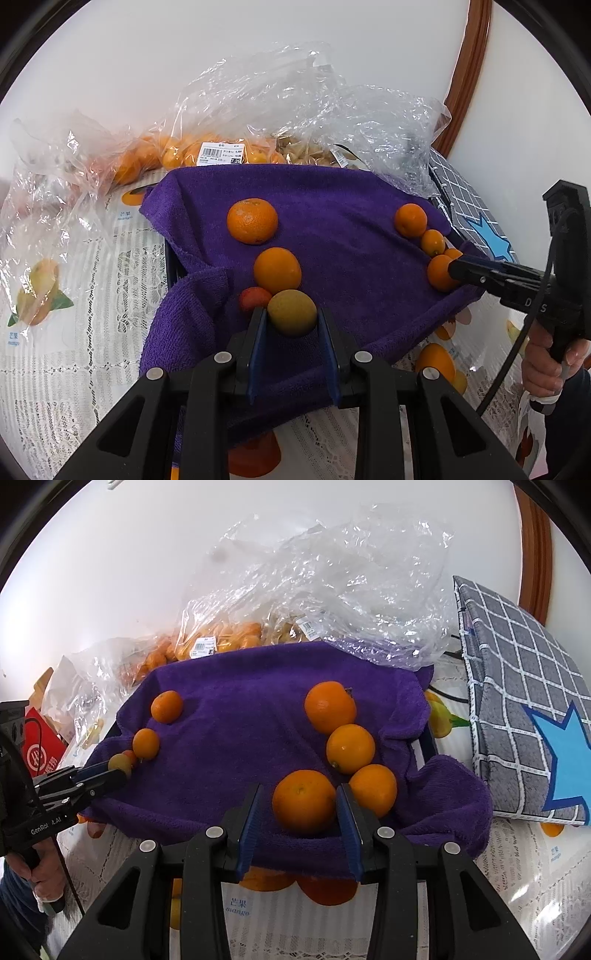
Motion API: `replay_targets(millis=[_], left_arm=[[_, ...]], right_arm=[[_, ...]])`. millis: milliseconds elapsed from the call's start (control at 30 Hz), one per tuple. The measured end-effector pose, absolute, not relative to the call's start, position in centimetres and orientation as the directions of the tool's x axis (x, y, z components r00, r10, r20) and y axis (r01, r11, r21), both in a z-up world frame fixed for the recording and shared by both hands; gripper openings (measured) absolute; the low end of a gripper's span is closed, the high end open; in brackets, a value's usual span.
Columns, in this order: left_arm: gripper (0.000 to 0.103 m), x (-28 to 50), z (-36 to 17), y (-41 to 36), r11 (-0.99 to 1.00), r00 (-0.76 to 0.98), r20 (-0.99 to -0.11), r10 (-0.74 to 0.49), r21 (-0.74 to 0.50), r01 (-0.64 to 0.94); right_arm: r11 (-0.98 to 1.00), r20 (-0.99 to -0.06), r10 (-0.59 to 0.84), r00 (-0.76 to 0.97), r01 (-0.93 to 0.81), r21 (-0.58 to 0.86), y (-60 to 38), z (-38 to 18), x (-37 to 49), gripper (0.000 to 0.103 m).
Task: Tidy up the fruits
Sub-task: 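Open both grippers to release the orange and the lime onto the towel, then move the right gripper back and grasp a yellow-green fruit before the towel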
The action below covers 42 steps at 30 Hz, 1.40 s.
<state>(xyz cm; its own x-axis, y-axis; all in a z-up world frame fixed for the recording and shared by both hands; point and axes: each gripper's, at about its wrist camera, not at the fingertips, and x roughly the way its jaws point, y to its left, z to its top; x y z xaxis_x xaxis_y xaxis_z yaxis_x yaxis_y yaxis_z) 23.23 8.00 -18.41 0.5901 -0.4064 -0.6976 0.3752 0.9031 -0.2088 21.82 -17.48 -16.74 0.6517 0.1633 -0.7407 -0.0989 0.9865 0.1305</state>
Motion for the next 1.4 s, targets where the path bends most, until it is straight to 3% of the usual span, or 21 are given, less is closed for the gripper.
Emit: replay_targets(millis=[300, 567, 1100, 1400], left_arm=[[0.03, 23.1, -18.4, 7.8, 0.906, 0.597, -0.697, -0.397, -0.194, 0.377], [0.043, 22.3, -18.1, 7.6, 0.913, 0.623, -0.684, -0.381, -0.169, 0.372], [0.05, 17.6, -16.7, 8.7, 0.935, 0.696, -0.631, -0.343, -0.157, 0.319], [0.05, 15.2, -17.6, 10.6, 0.951, 0.705, -0.639, -0.308, -0.221, 0.215]], right_arm=[[0.992, -0.711, 0.129, 0.691, -0.082, 0.1, -17.9, -15.0, 20.6, 0.049], [0.994, -0.695, 0.105, 0.711, -0.053, 0.096, -19.0, -13.5, 18.8, 0.049], [0.992, -0.727, 0.112, 0.677, -0.123, 0.037, -16.9, -14.4, 15.8, 0.045], [0.957, -0.746, 0.268, 0.609, -0.258, 0.134, -14.2, -16.7, 14.6, 0.043]])
